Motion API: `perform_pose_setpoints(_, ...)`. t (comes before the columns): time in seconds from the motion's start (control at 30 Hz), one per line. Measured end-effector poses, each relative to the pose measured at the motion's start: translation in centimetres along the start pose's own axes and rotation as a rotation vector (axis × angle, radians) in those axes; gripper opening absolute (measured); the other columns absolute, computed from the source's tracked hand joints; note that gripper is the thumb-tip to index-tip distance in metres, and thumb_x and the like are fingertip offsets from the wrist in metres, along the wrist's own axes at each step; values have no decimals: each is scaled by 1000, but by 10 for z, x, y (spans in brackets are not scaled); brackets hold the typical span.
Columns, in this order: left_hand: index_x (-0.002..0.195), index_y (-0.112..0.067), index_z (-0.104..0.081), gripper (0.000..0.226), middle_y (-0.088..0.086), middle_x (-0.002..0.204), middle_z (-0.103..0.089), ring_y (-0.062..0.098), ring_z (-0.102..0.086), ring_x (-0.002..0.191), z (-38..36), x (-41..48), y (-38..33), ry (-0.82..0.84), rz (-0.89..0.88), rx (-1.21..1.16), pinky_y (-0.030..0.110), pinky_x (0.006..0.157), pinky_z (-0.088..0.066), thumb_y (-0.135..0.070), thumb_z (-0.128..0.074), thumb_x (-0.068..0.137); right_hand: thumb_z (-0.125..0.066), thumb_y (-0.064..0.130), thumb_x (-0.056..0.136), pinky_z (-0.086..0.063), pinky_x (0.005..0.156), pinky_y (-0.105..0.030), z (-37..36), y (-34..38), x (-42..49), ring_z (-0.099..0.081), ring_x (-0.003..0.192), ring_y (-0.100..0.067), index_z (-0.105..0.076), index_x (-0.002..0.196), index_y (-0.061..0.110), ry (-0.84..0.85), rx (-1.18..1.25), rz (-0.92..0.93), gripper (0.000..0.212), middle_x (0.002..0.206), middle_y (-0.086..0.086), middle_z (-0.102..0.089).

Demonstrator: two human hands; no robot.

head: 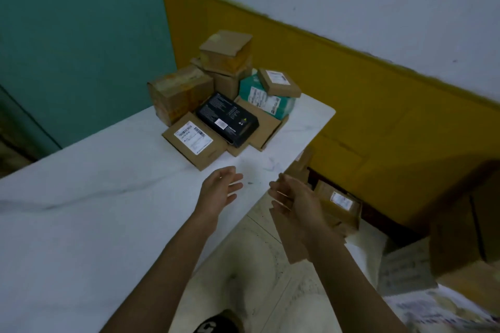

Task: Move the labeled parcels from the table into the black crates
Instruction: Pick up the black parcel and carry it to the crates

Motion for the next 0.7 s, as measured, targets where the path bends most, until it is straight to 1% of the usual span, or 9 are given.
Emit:
perform_pose_setpoints(0.1,120,-19,-58,26,-3,111,-65,10,-62,100,-2,47,-2,-49,-2,-27,25,82,-48,-30,-46,100,-50,25,99,-55,71,-28,-16,12,50,-70,92,-19,-66,106,17,64,-38,-21,19,100,-5,-74)
perform_pose_setpoints(0.2,118,-16,-59,26,0,111,-65,13,-62,101,-2,98,-5,-104,16,-66,29,89,-47,-29,-45,100,-51,23,99,-55,75,-31,-32,30,102,-70,92,-21,-65,108,15,97,-84,-38,19,100,-7,-73)
perform_pose_setpoints(0.37,93,-24,-62,12,2,104,-66,15,-62,95,5,169,-16,-252,67,-111,33,89,-49,-27,-51,97,-53,22,98,-56,74,-30,-45,66,189,-69,90,-21,-65,108,12,61,-177,-55,19,102,-11,-71)
perform_pose_setpoints(0.47,91,-30,-56,10,-9,100,-58,9,-55,94,13,199,-23,-321,52,-34,30,86,-46,-28,-49,98,-57,23,96,-55,75,-30,-50,82,234,-66,89,-19,-66,98,16,17,-250,-43,11,106,-13,-68)
perform_pose_setpoints(0.53,96,-33,-54,8,-21,93,-52,-4,-50,85,17,213,-23,-346,33,-24,19,74,-41,-28,-48,98,-60,28,94,-52,74,-29,-62,85,260,-63,93,-16,-64,98,22,33,-320,-36,8,116,-11,-65)
perform_pose_setpoints(0.57,98,-34,-53,7,-27,91,-49,-8,-47,82,19,220,-21,-363,37,-28,17,70,-38,-28,-48,98,-61,33,93,-52,75,-30,-70,84,273,-61,98,-15,-63,105,23,51,-371,-37,15,123,-9,-61)
perform_pose_setpoints(0.6,100,-34,-52,8,-29,91,-47,-9,-46,81,20,226,-19,-376,51,-41,17,70,-38,-28,-49,98,-63,39,90,-52,82,-33,-80,81,285,-58,107,-17,-60,116,23,76,-422,-45,31,131,-6,-56)
perform_pose_setpoints(0.67,98,-34,-54,9,-25,93,-53,-6,-52,85,23,235,-12,-382,101,-105,22,78,-43,-26,-51,97,-67,54,81,-44,103,-45,-100,73,302,-48,126,-24,-45,140,21,142,-500,-89,71,143,-2,-45)
perform_pose_setpoints(0.7,96,-33,-57,10,-20,95,-58,-1,-56,89,24,239,-6,-383,131,-140,25,82,-45,-24,-52,97,-70,60,74,-39,109,-47,-111,68,306,-45,131,-25,-39,145,20,198,-518,-111,88,147,-1,-42)
Point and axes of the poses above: each hand's wrist, its own x-axis towards the middle knuckle, its own z-axis out of the back of the hand, y = z × x, the point moved 10 cm from there along x, towards the middle knuckle
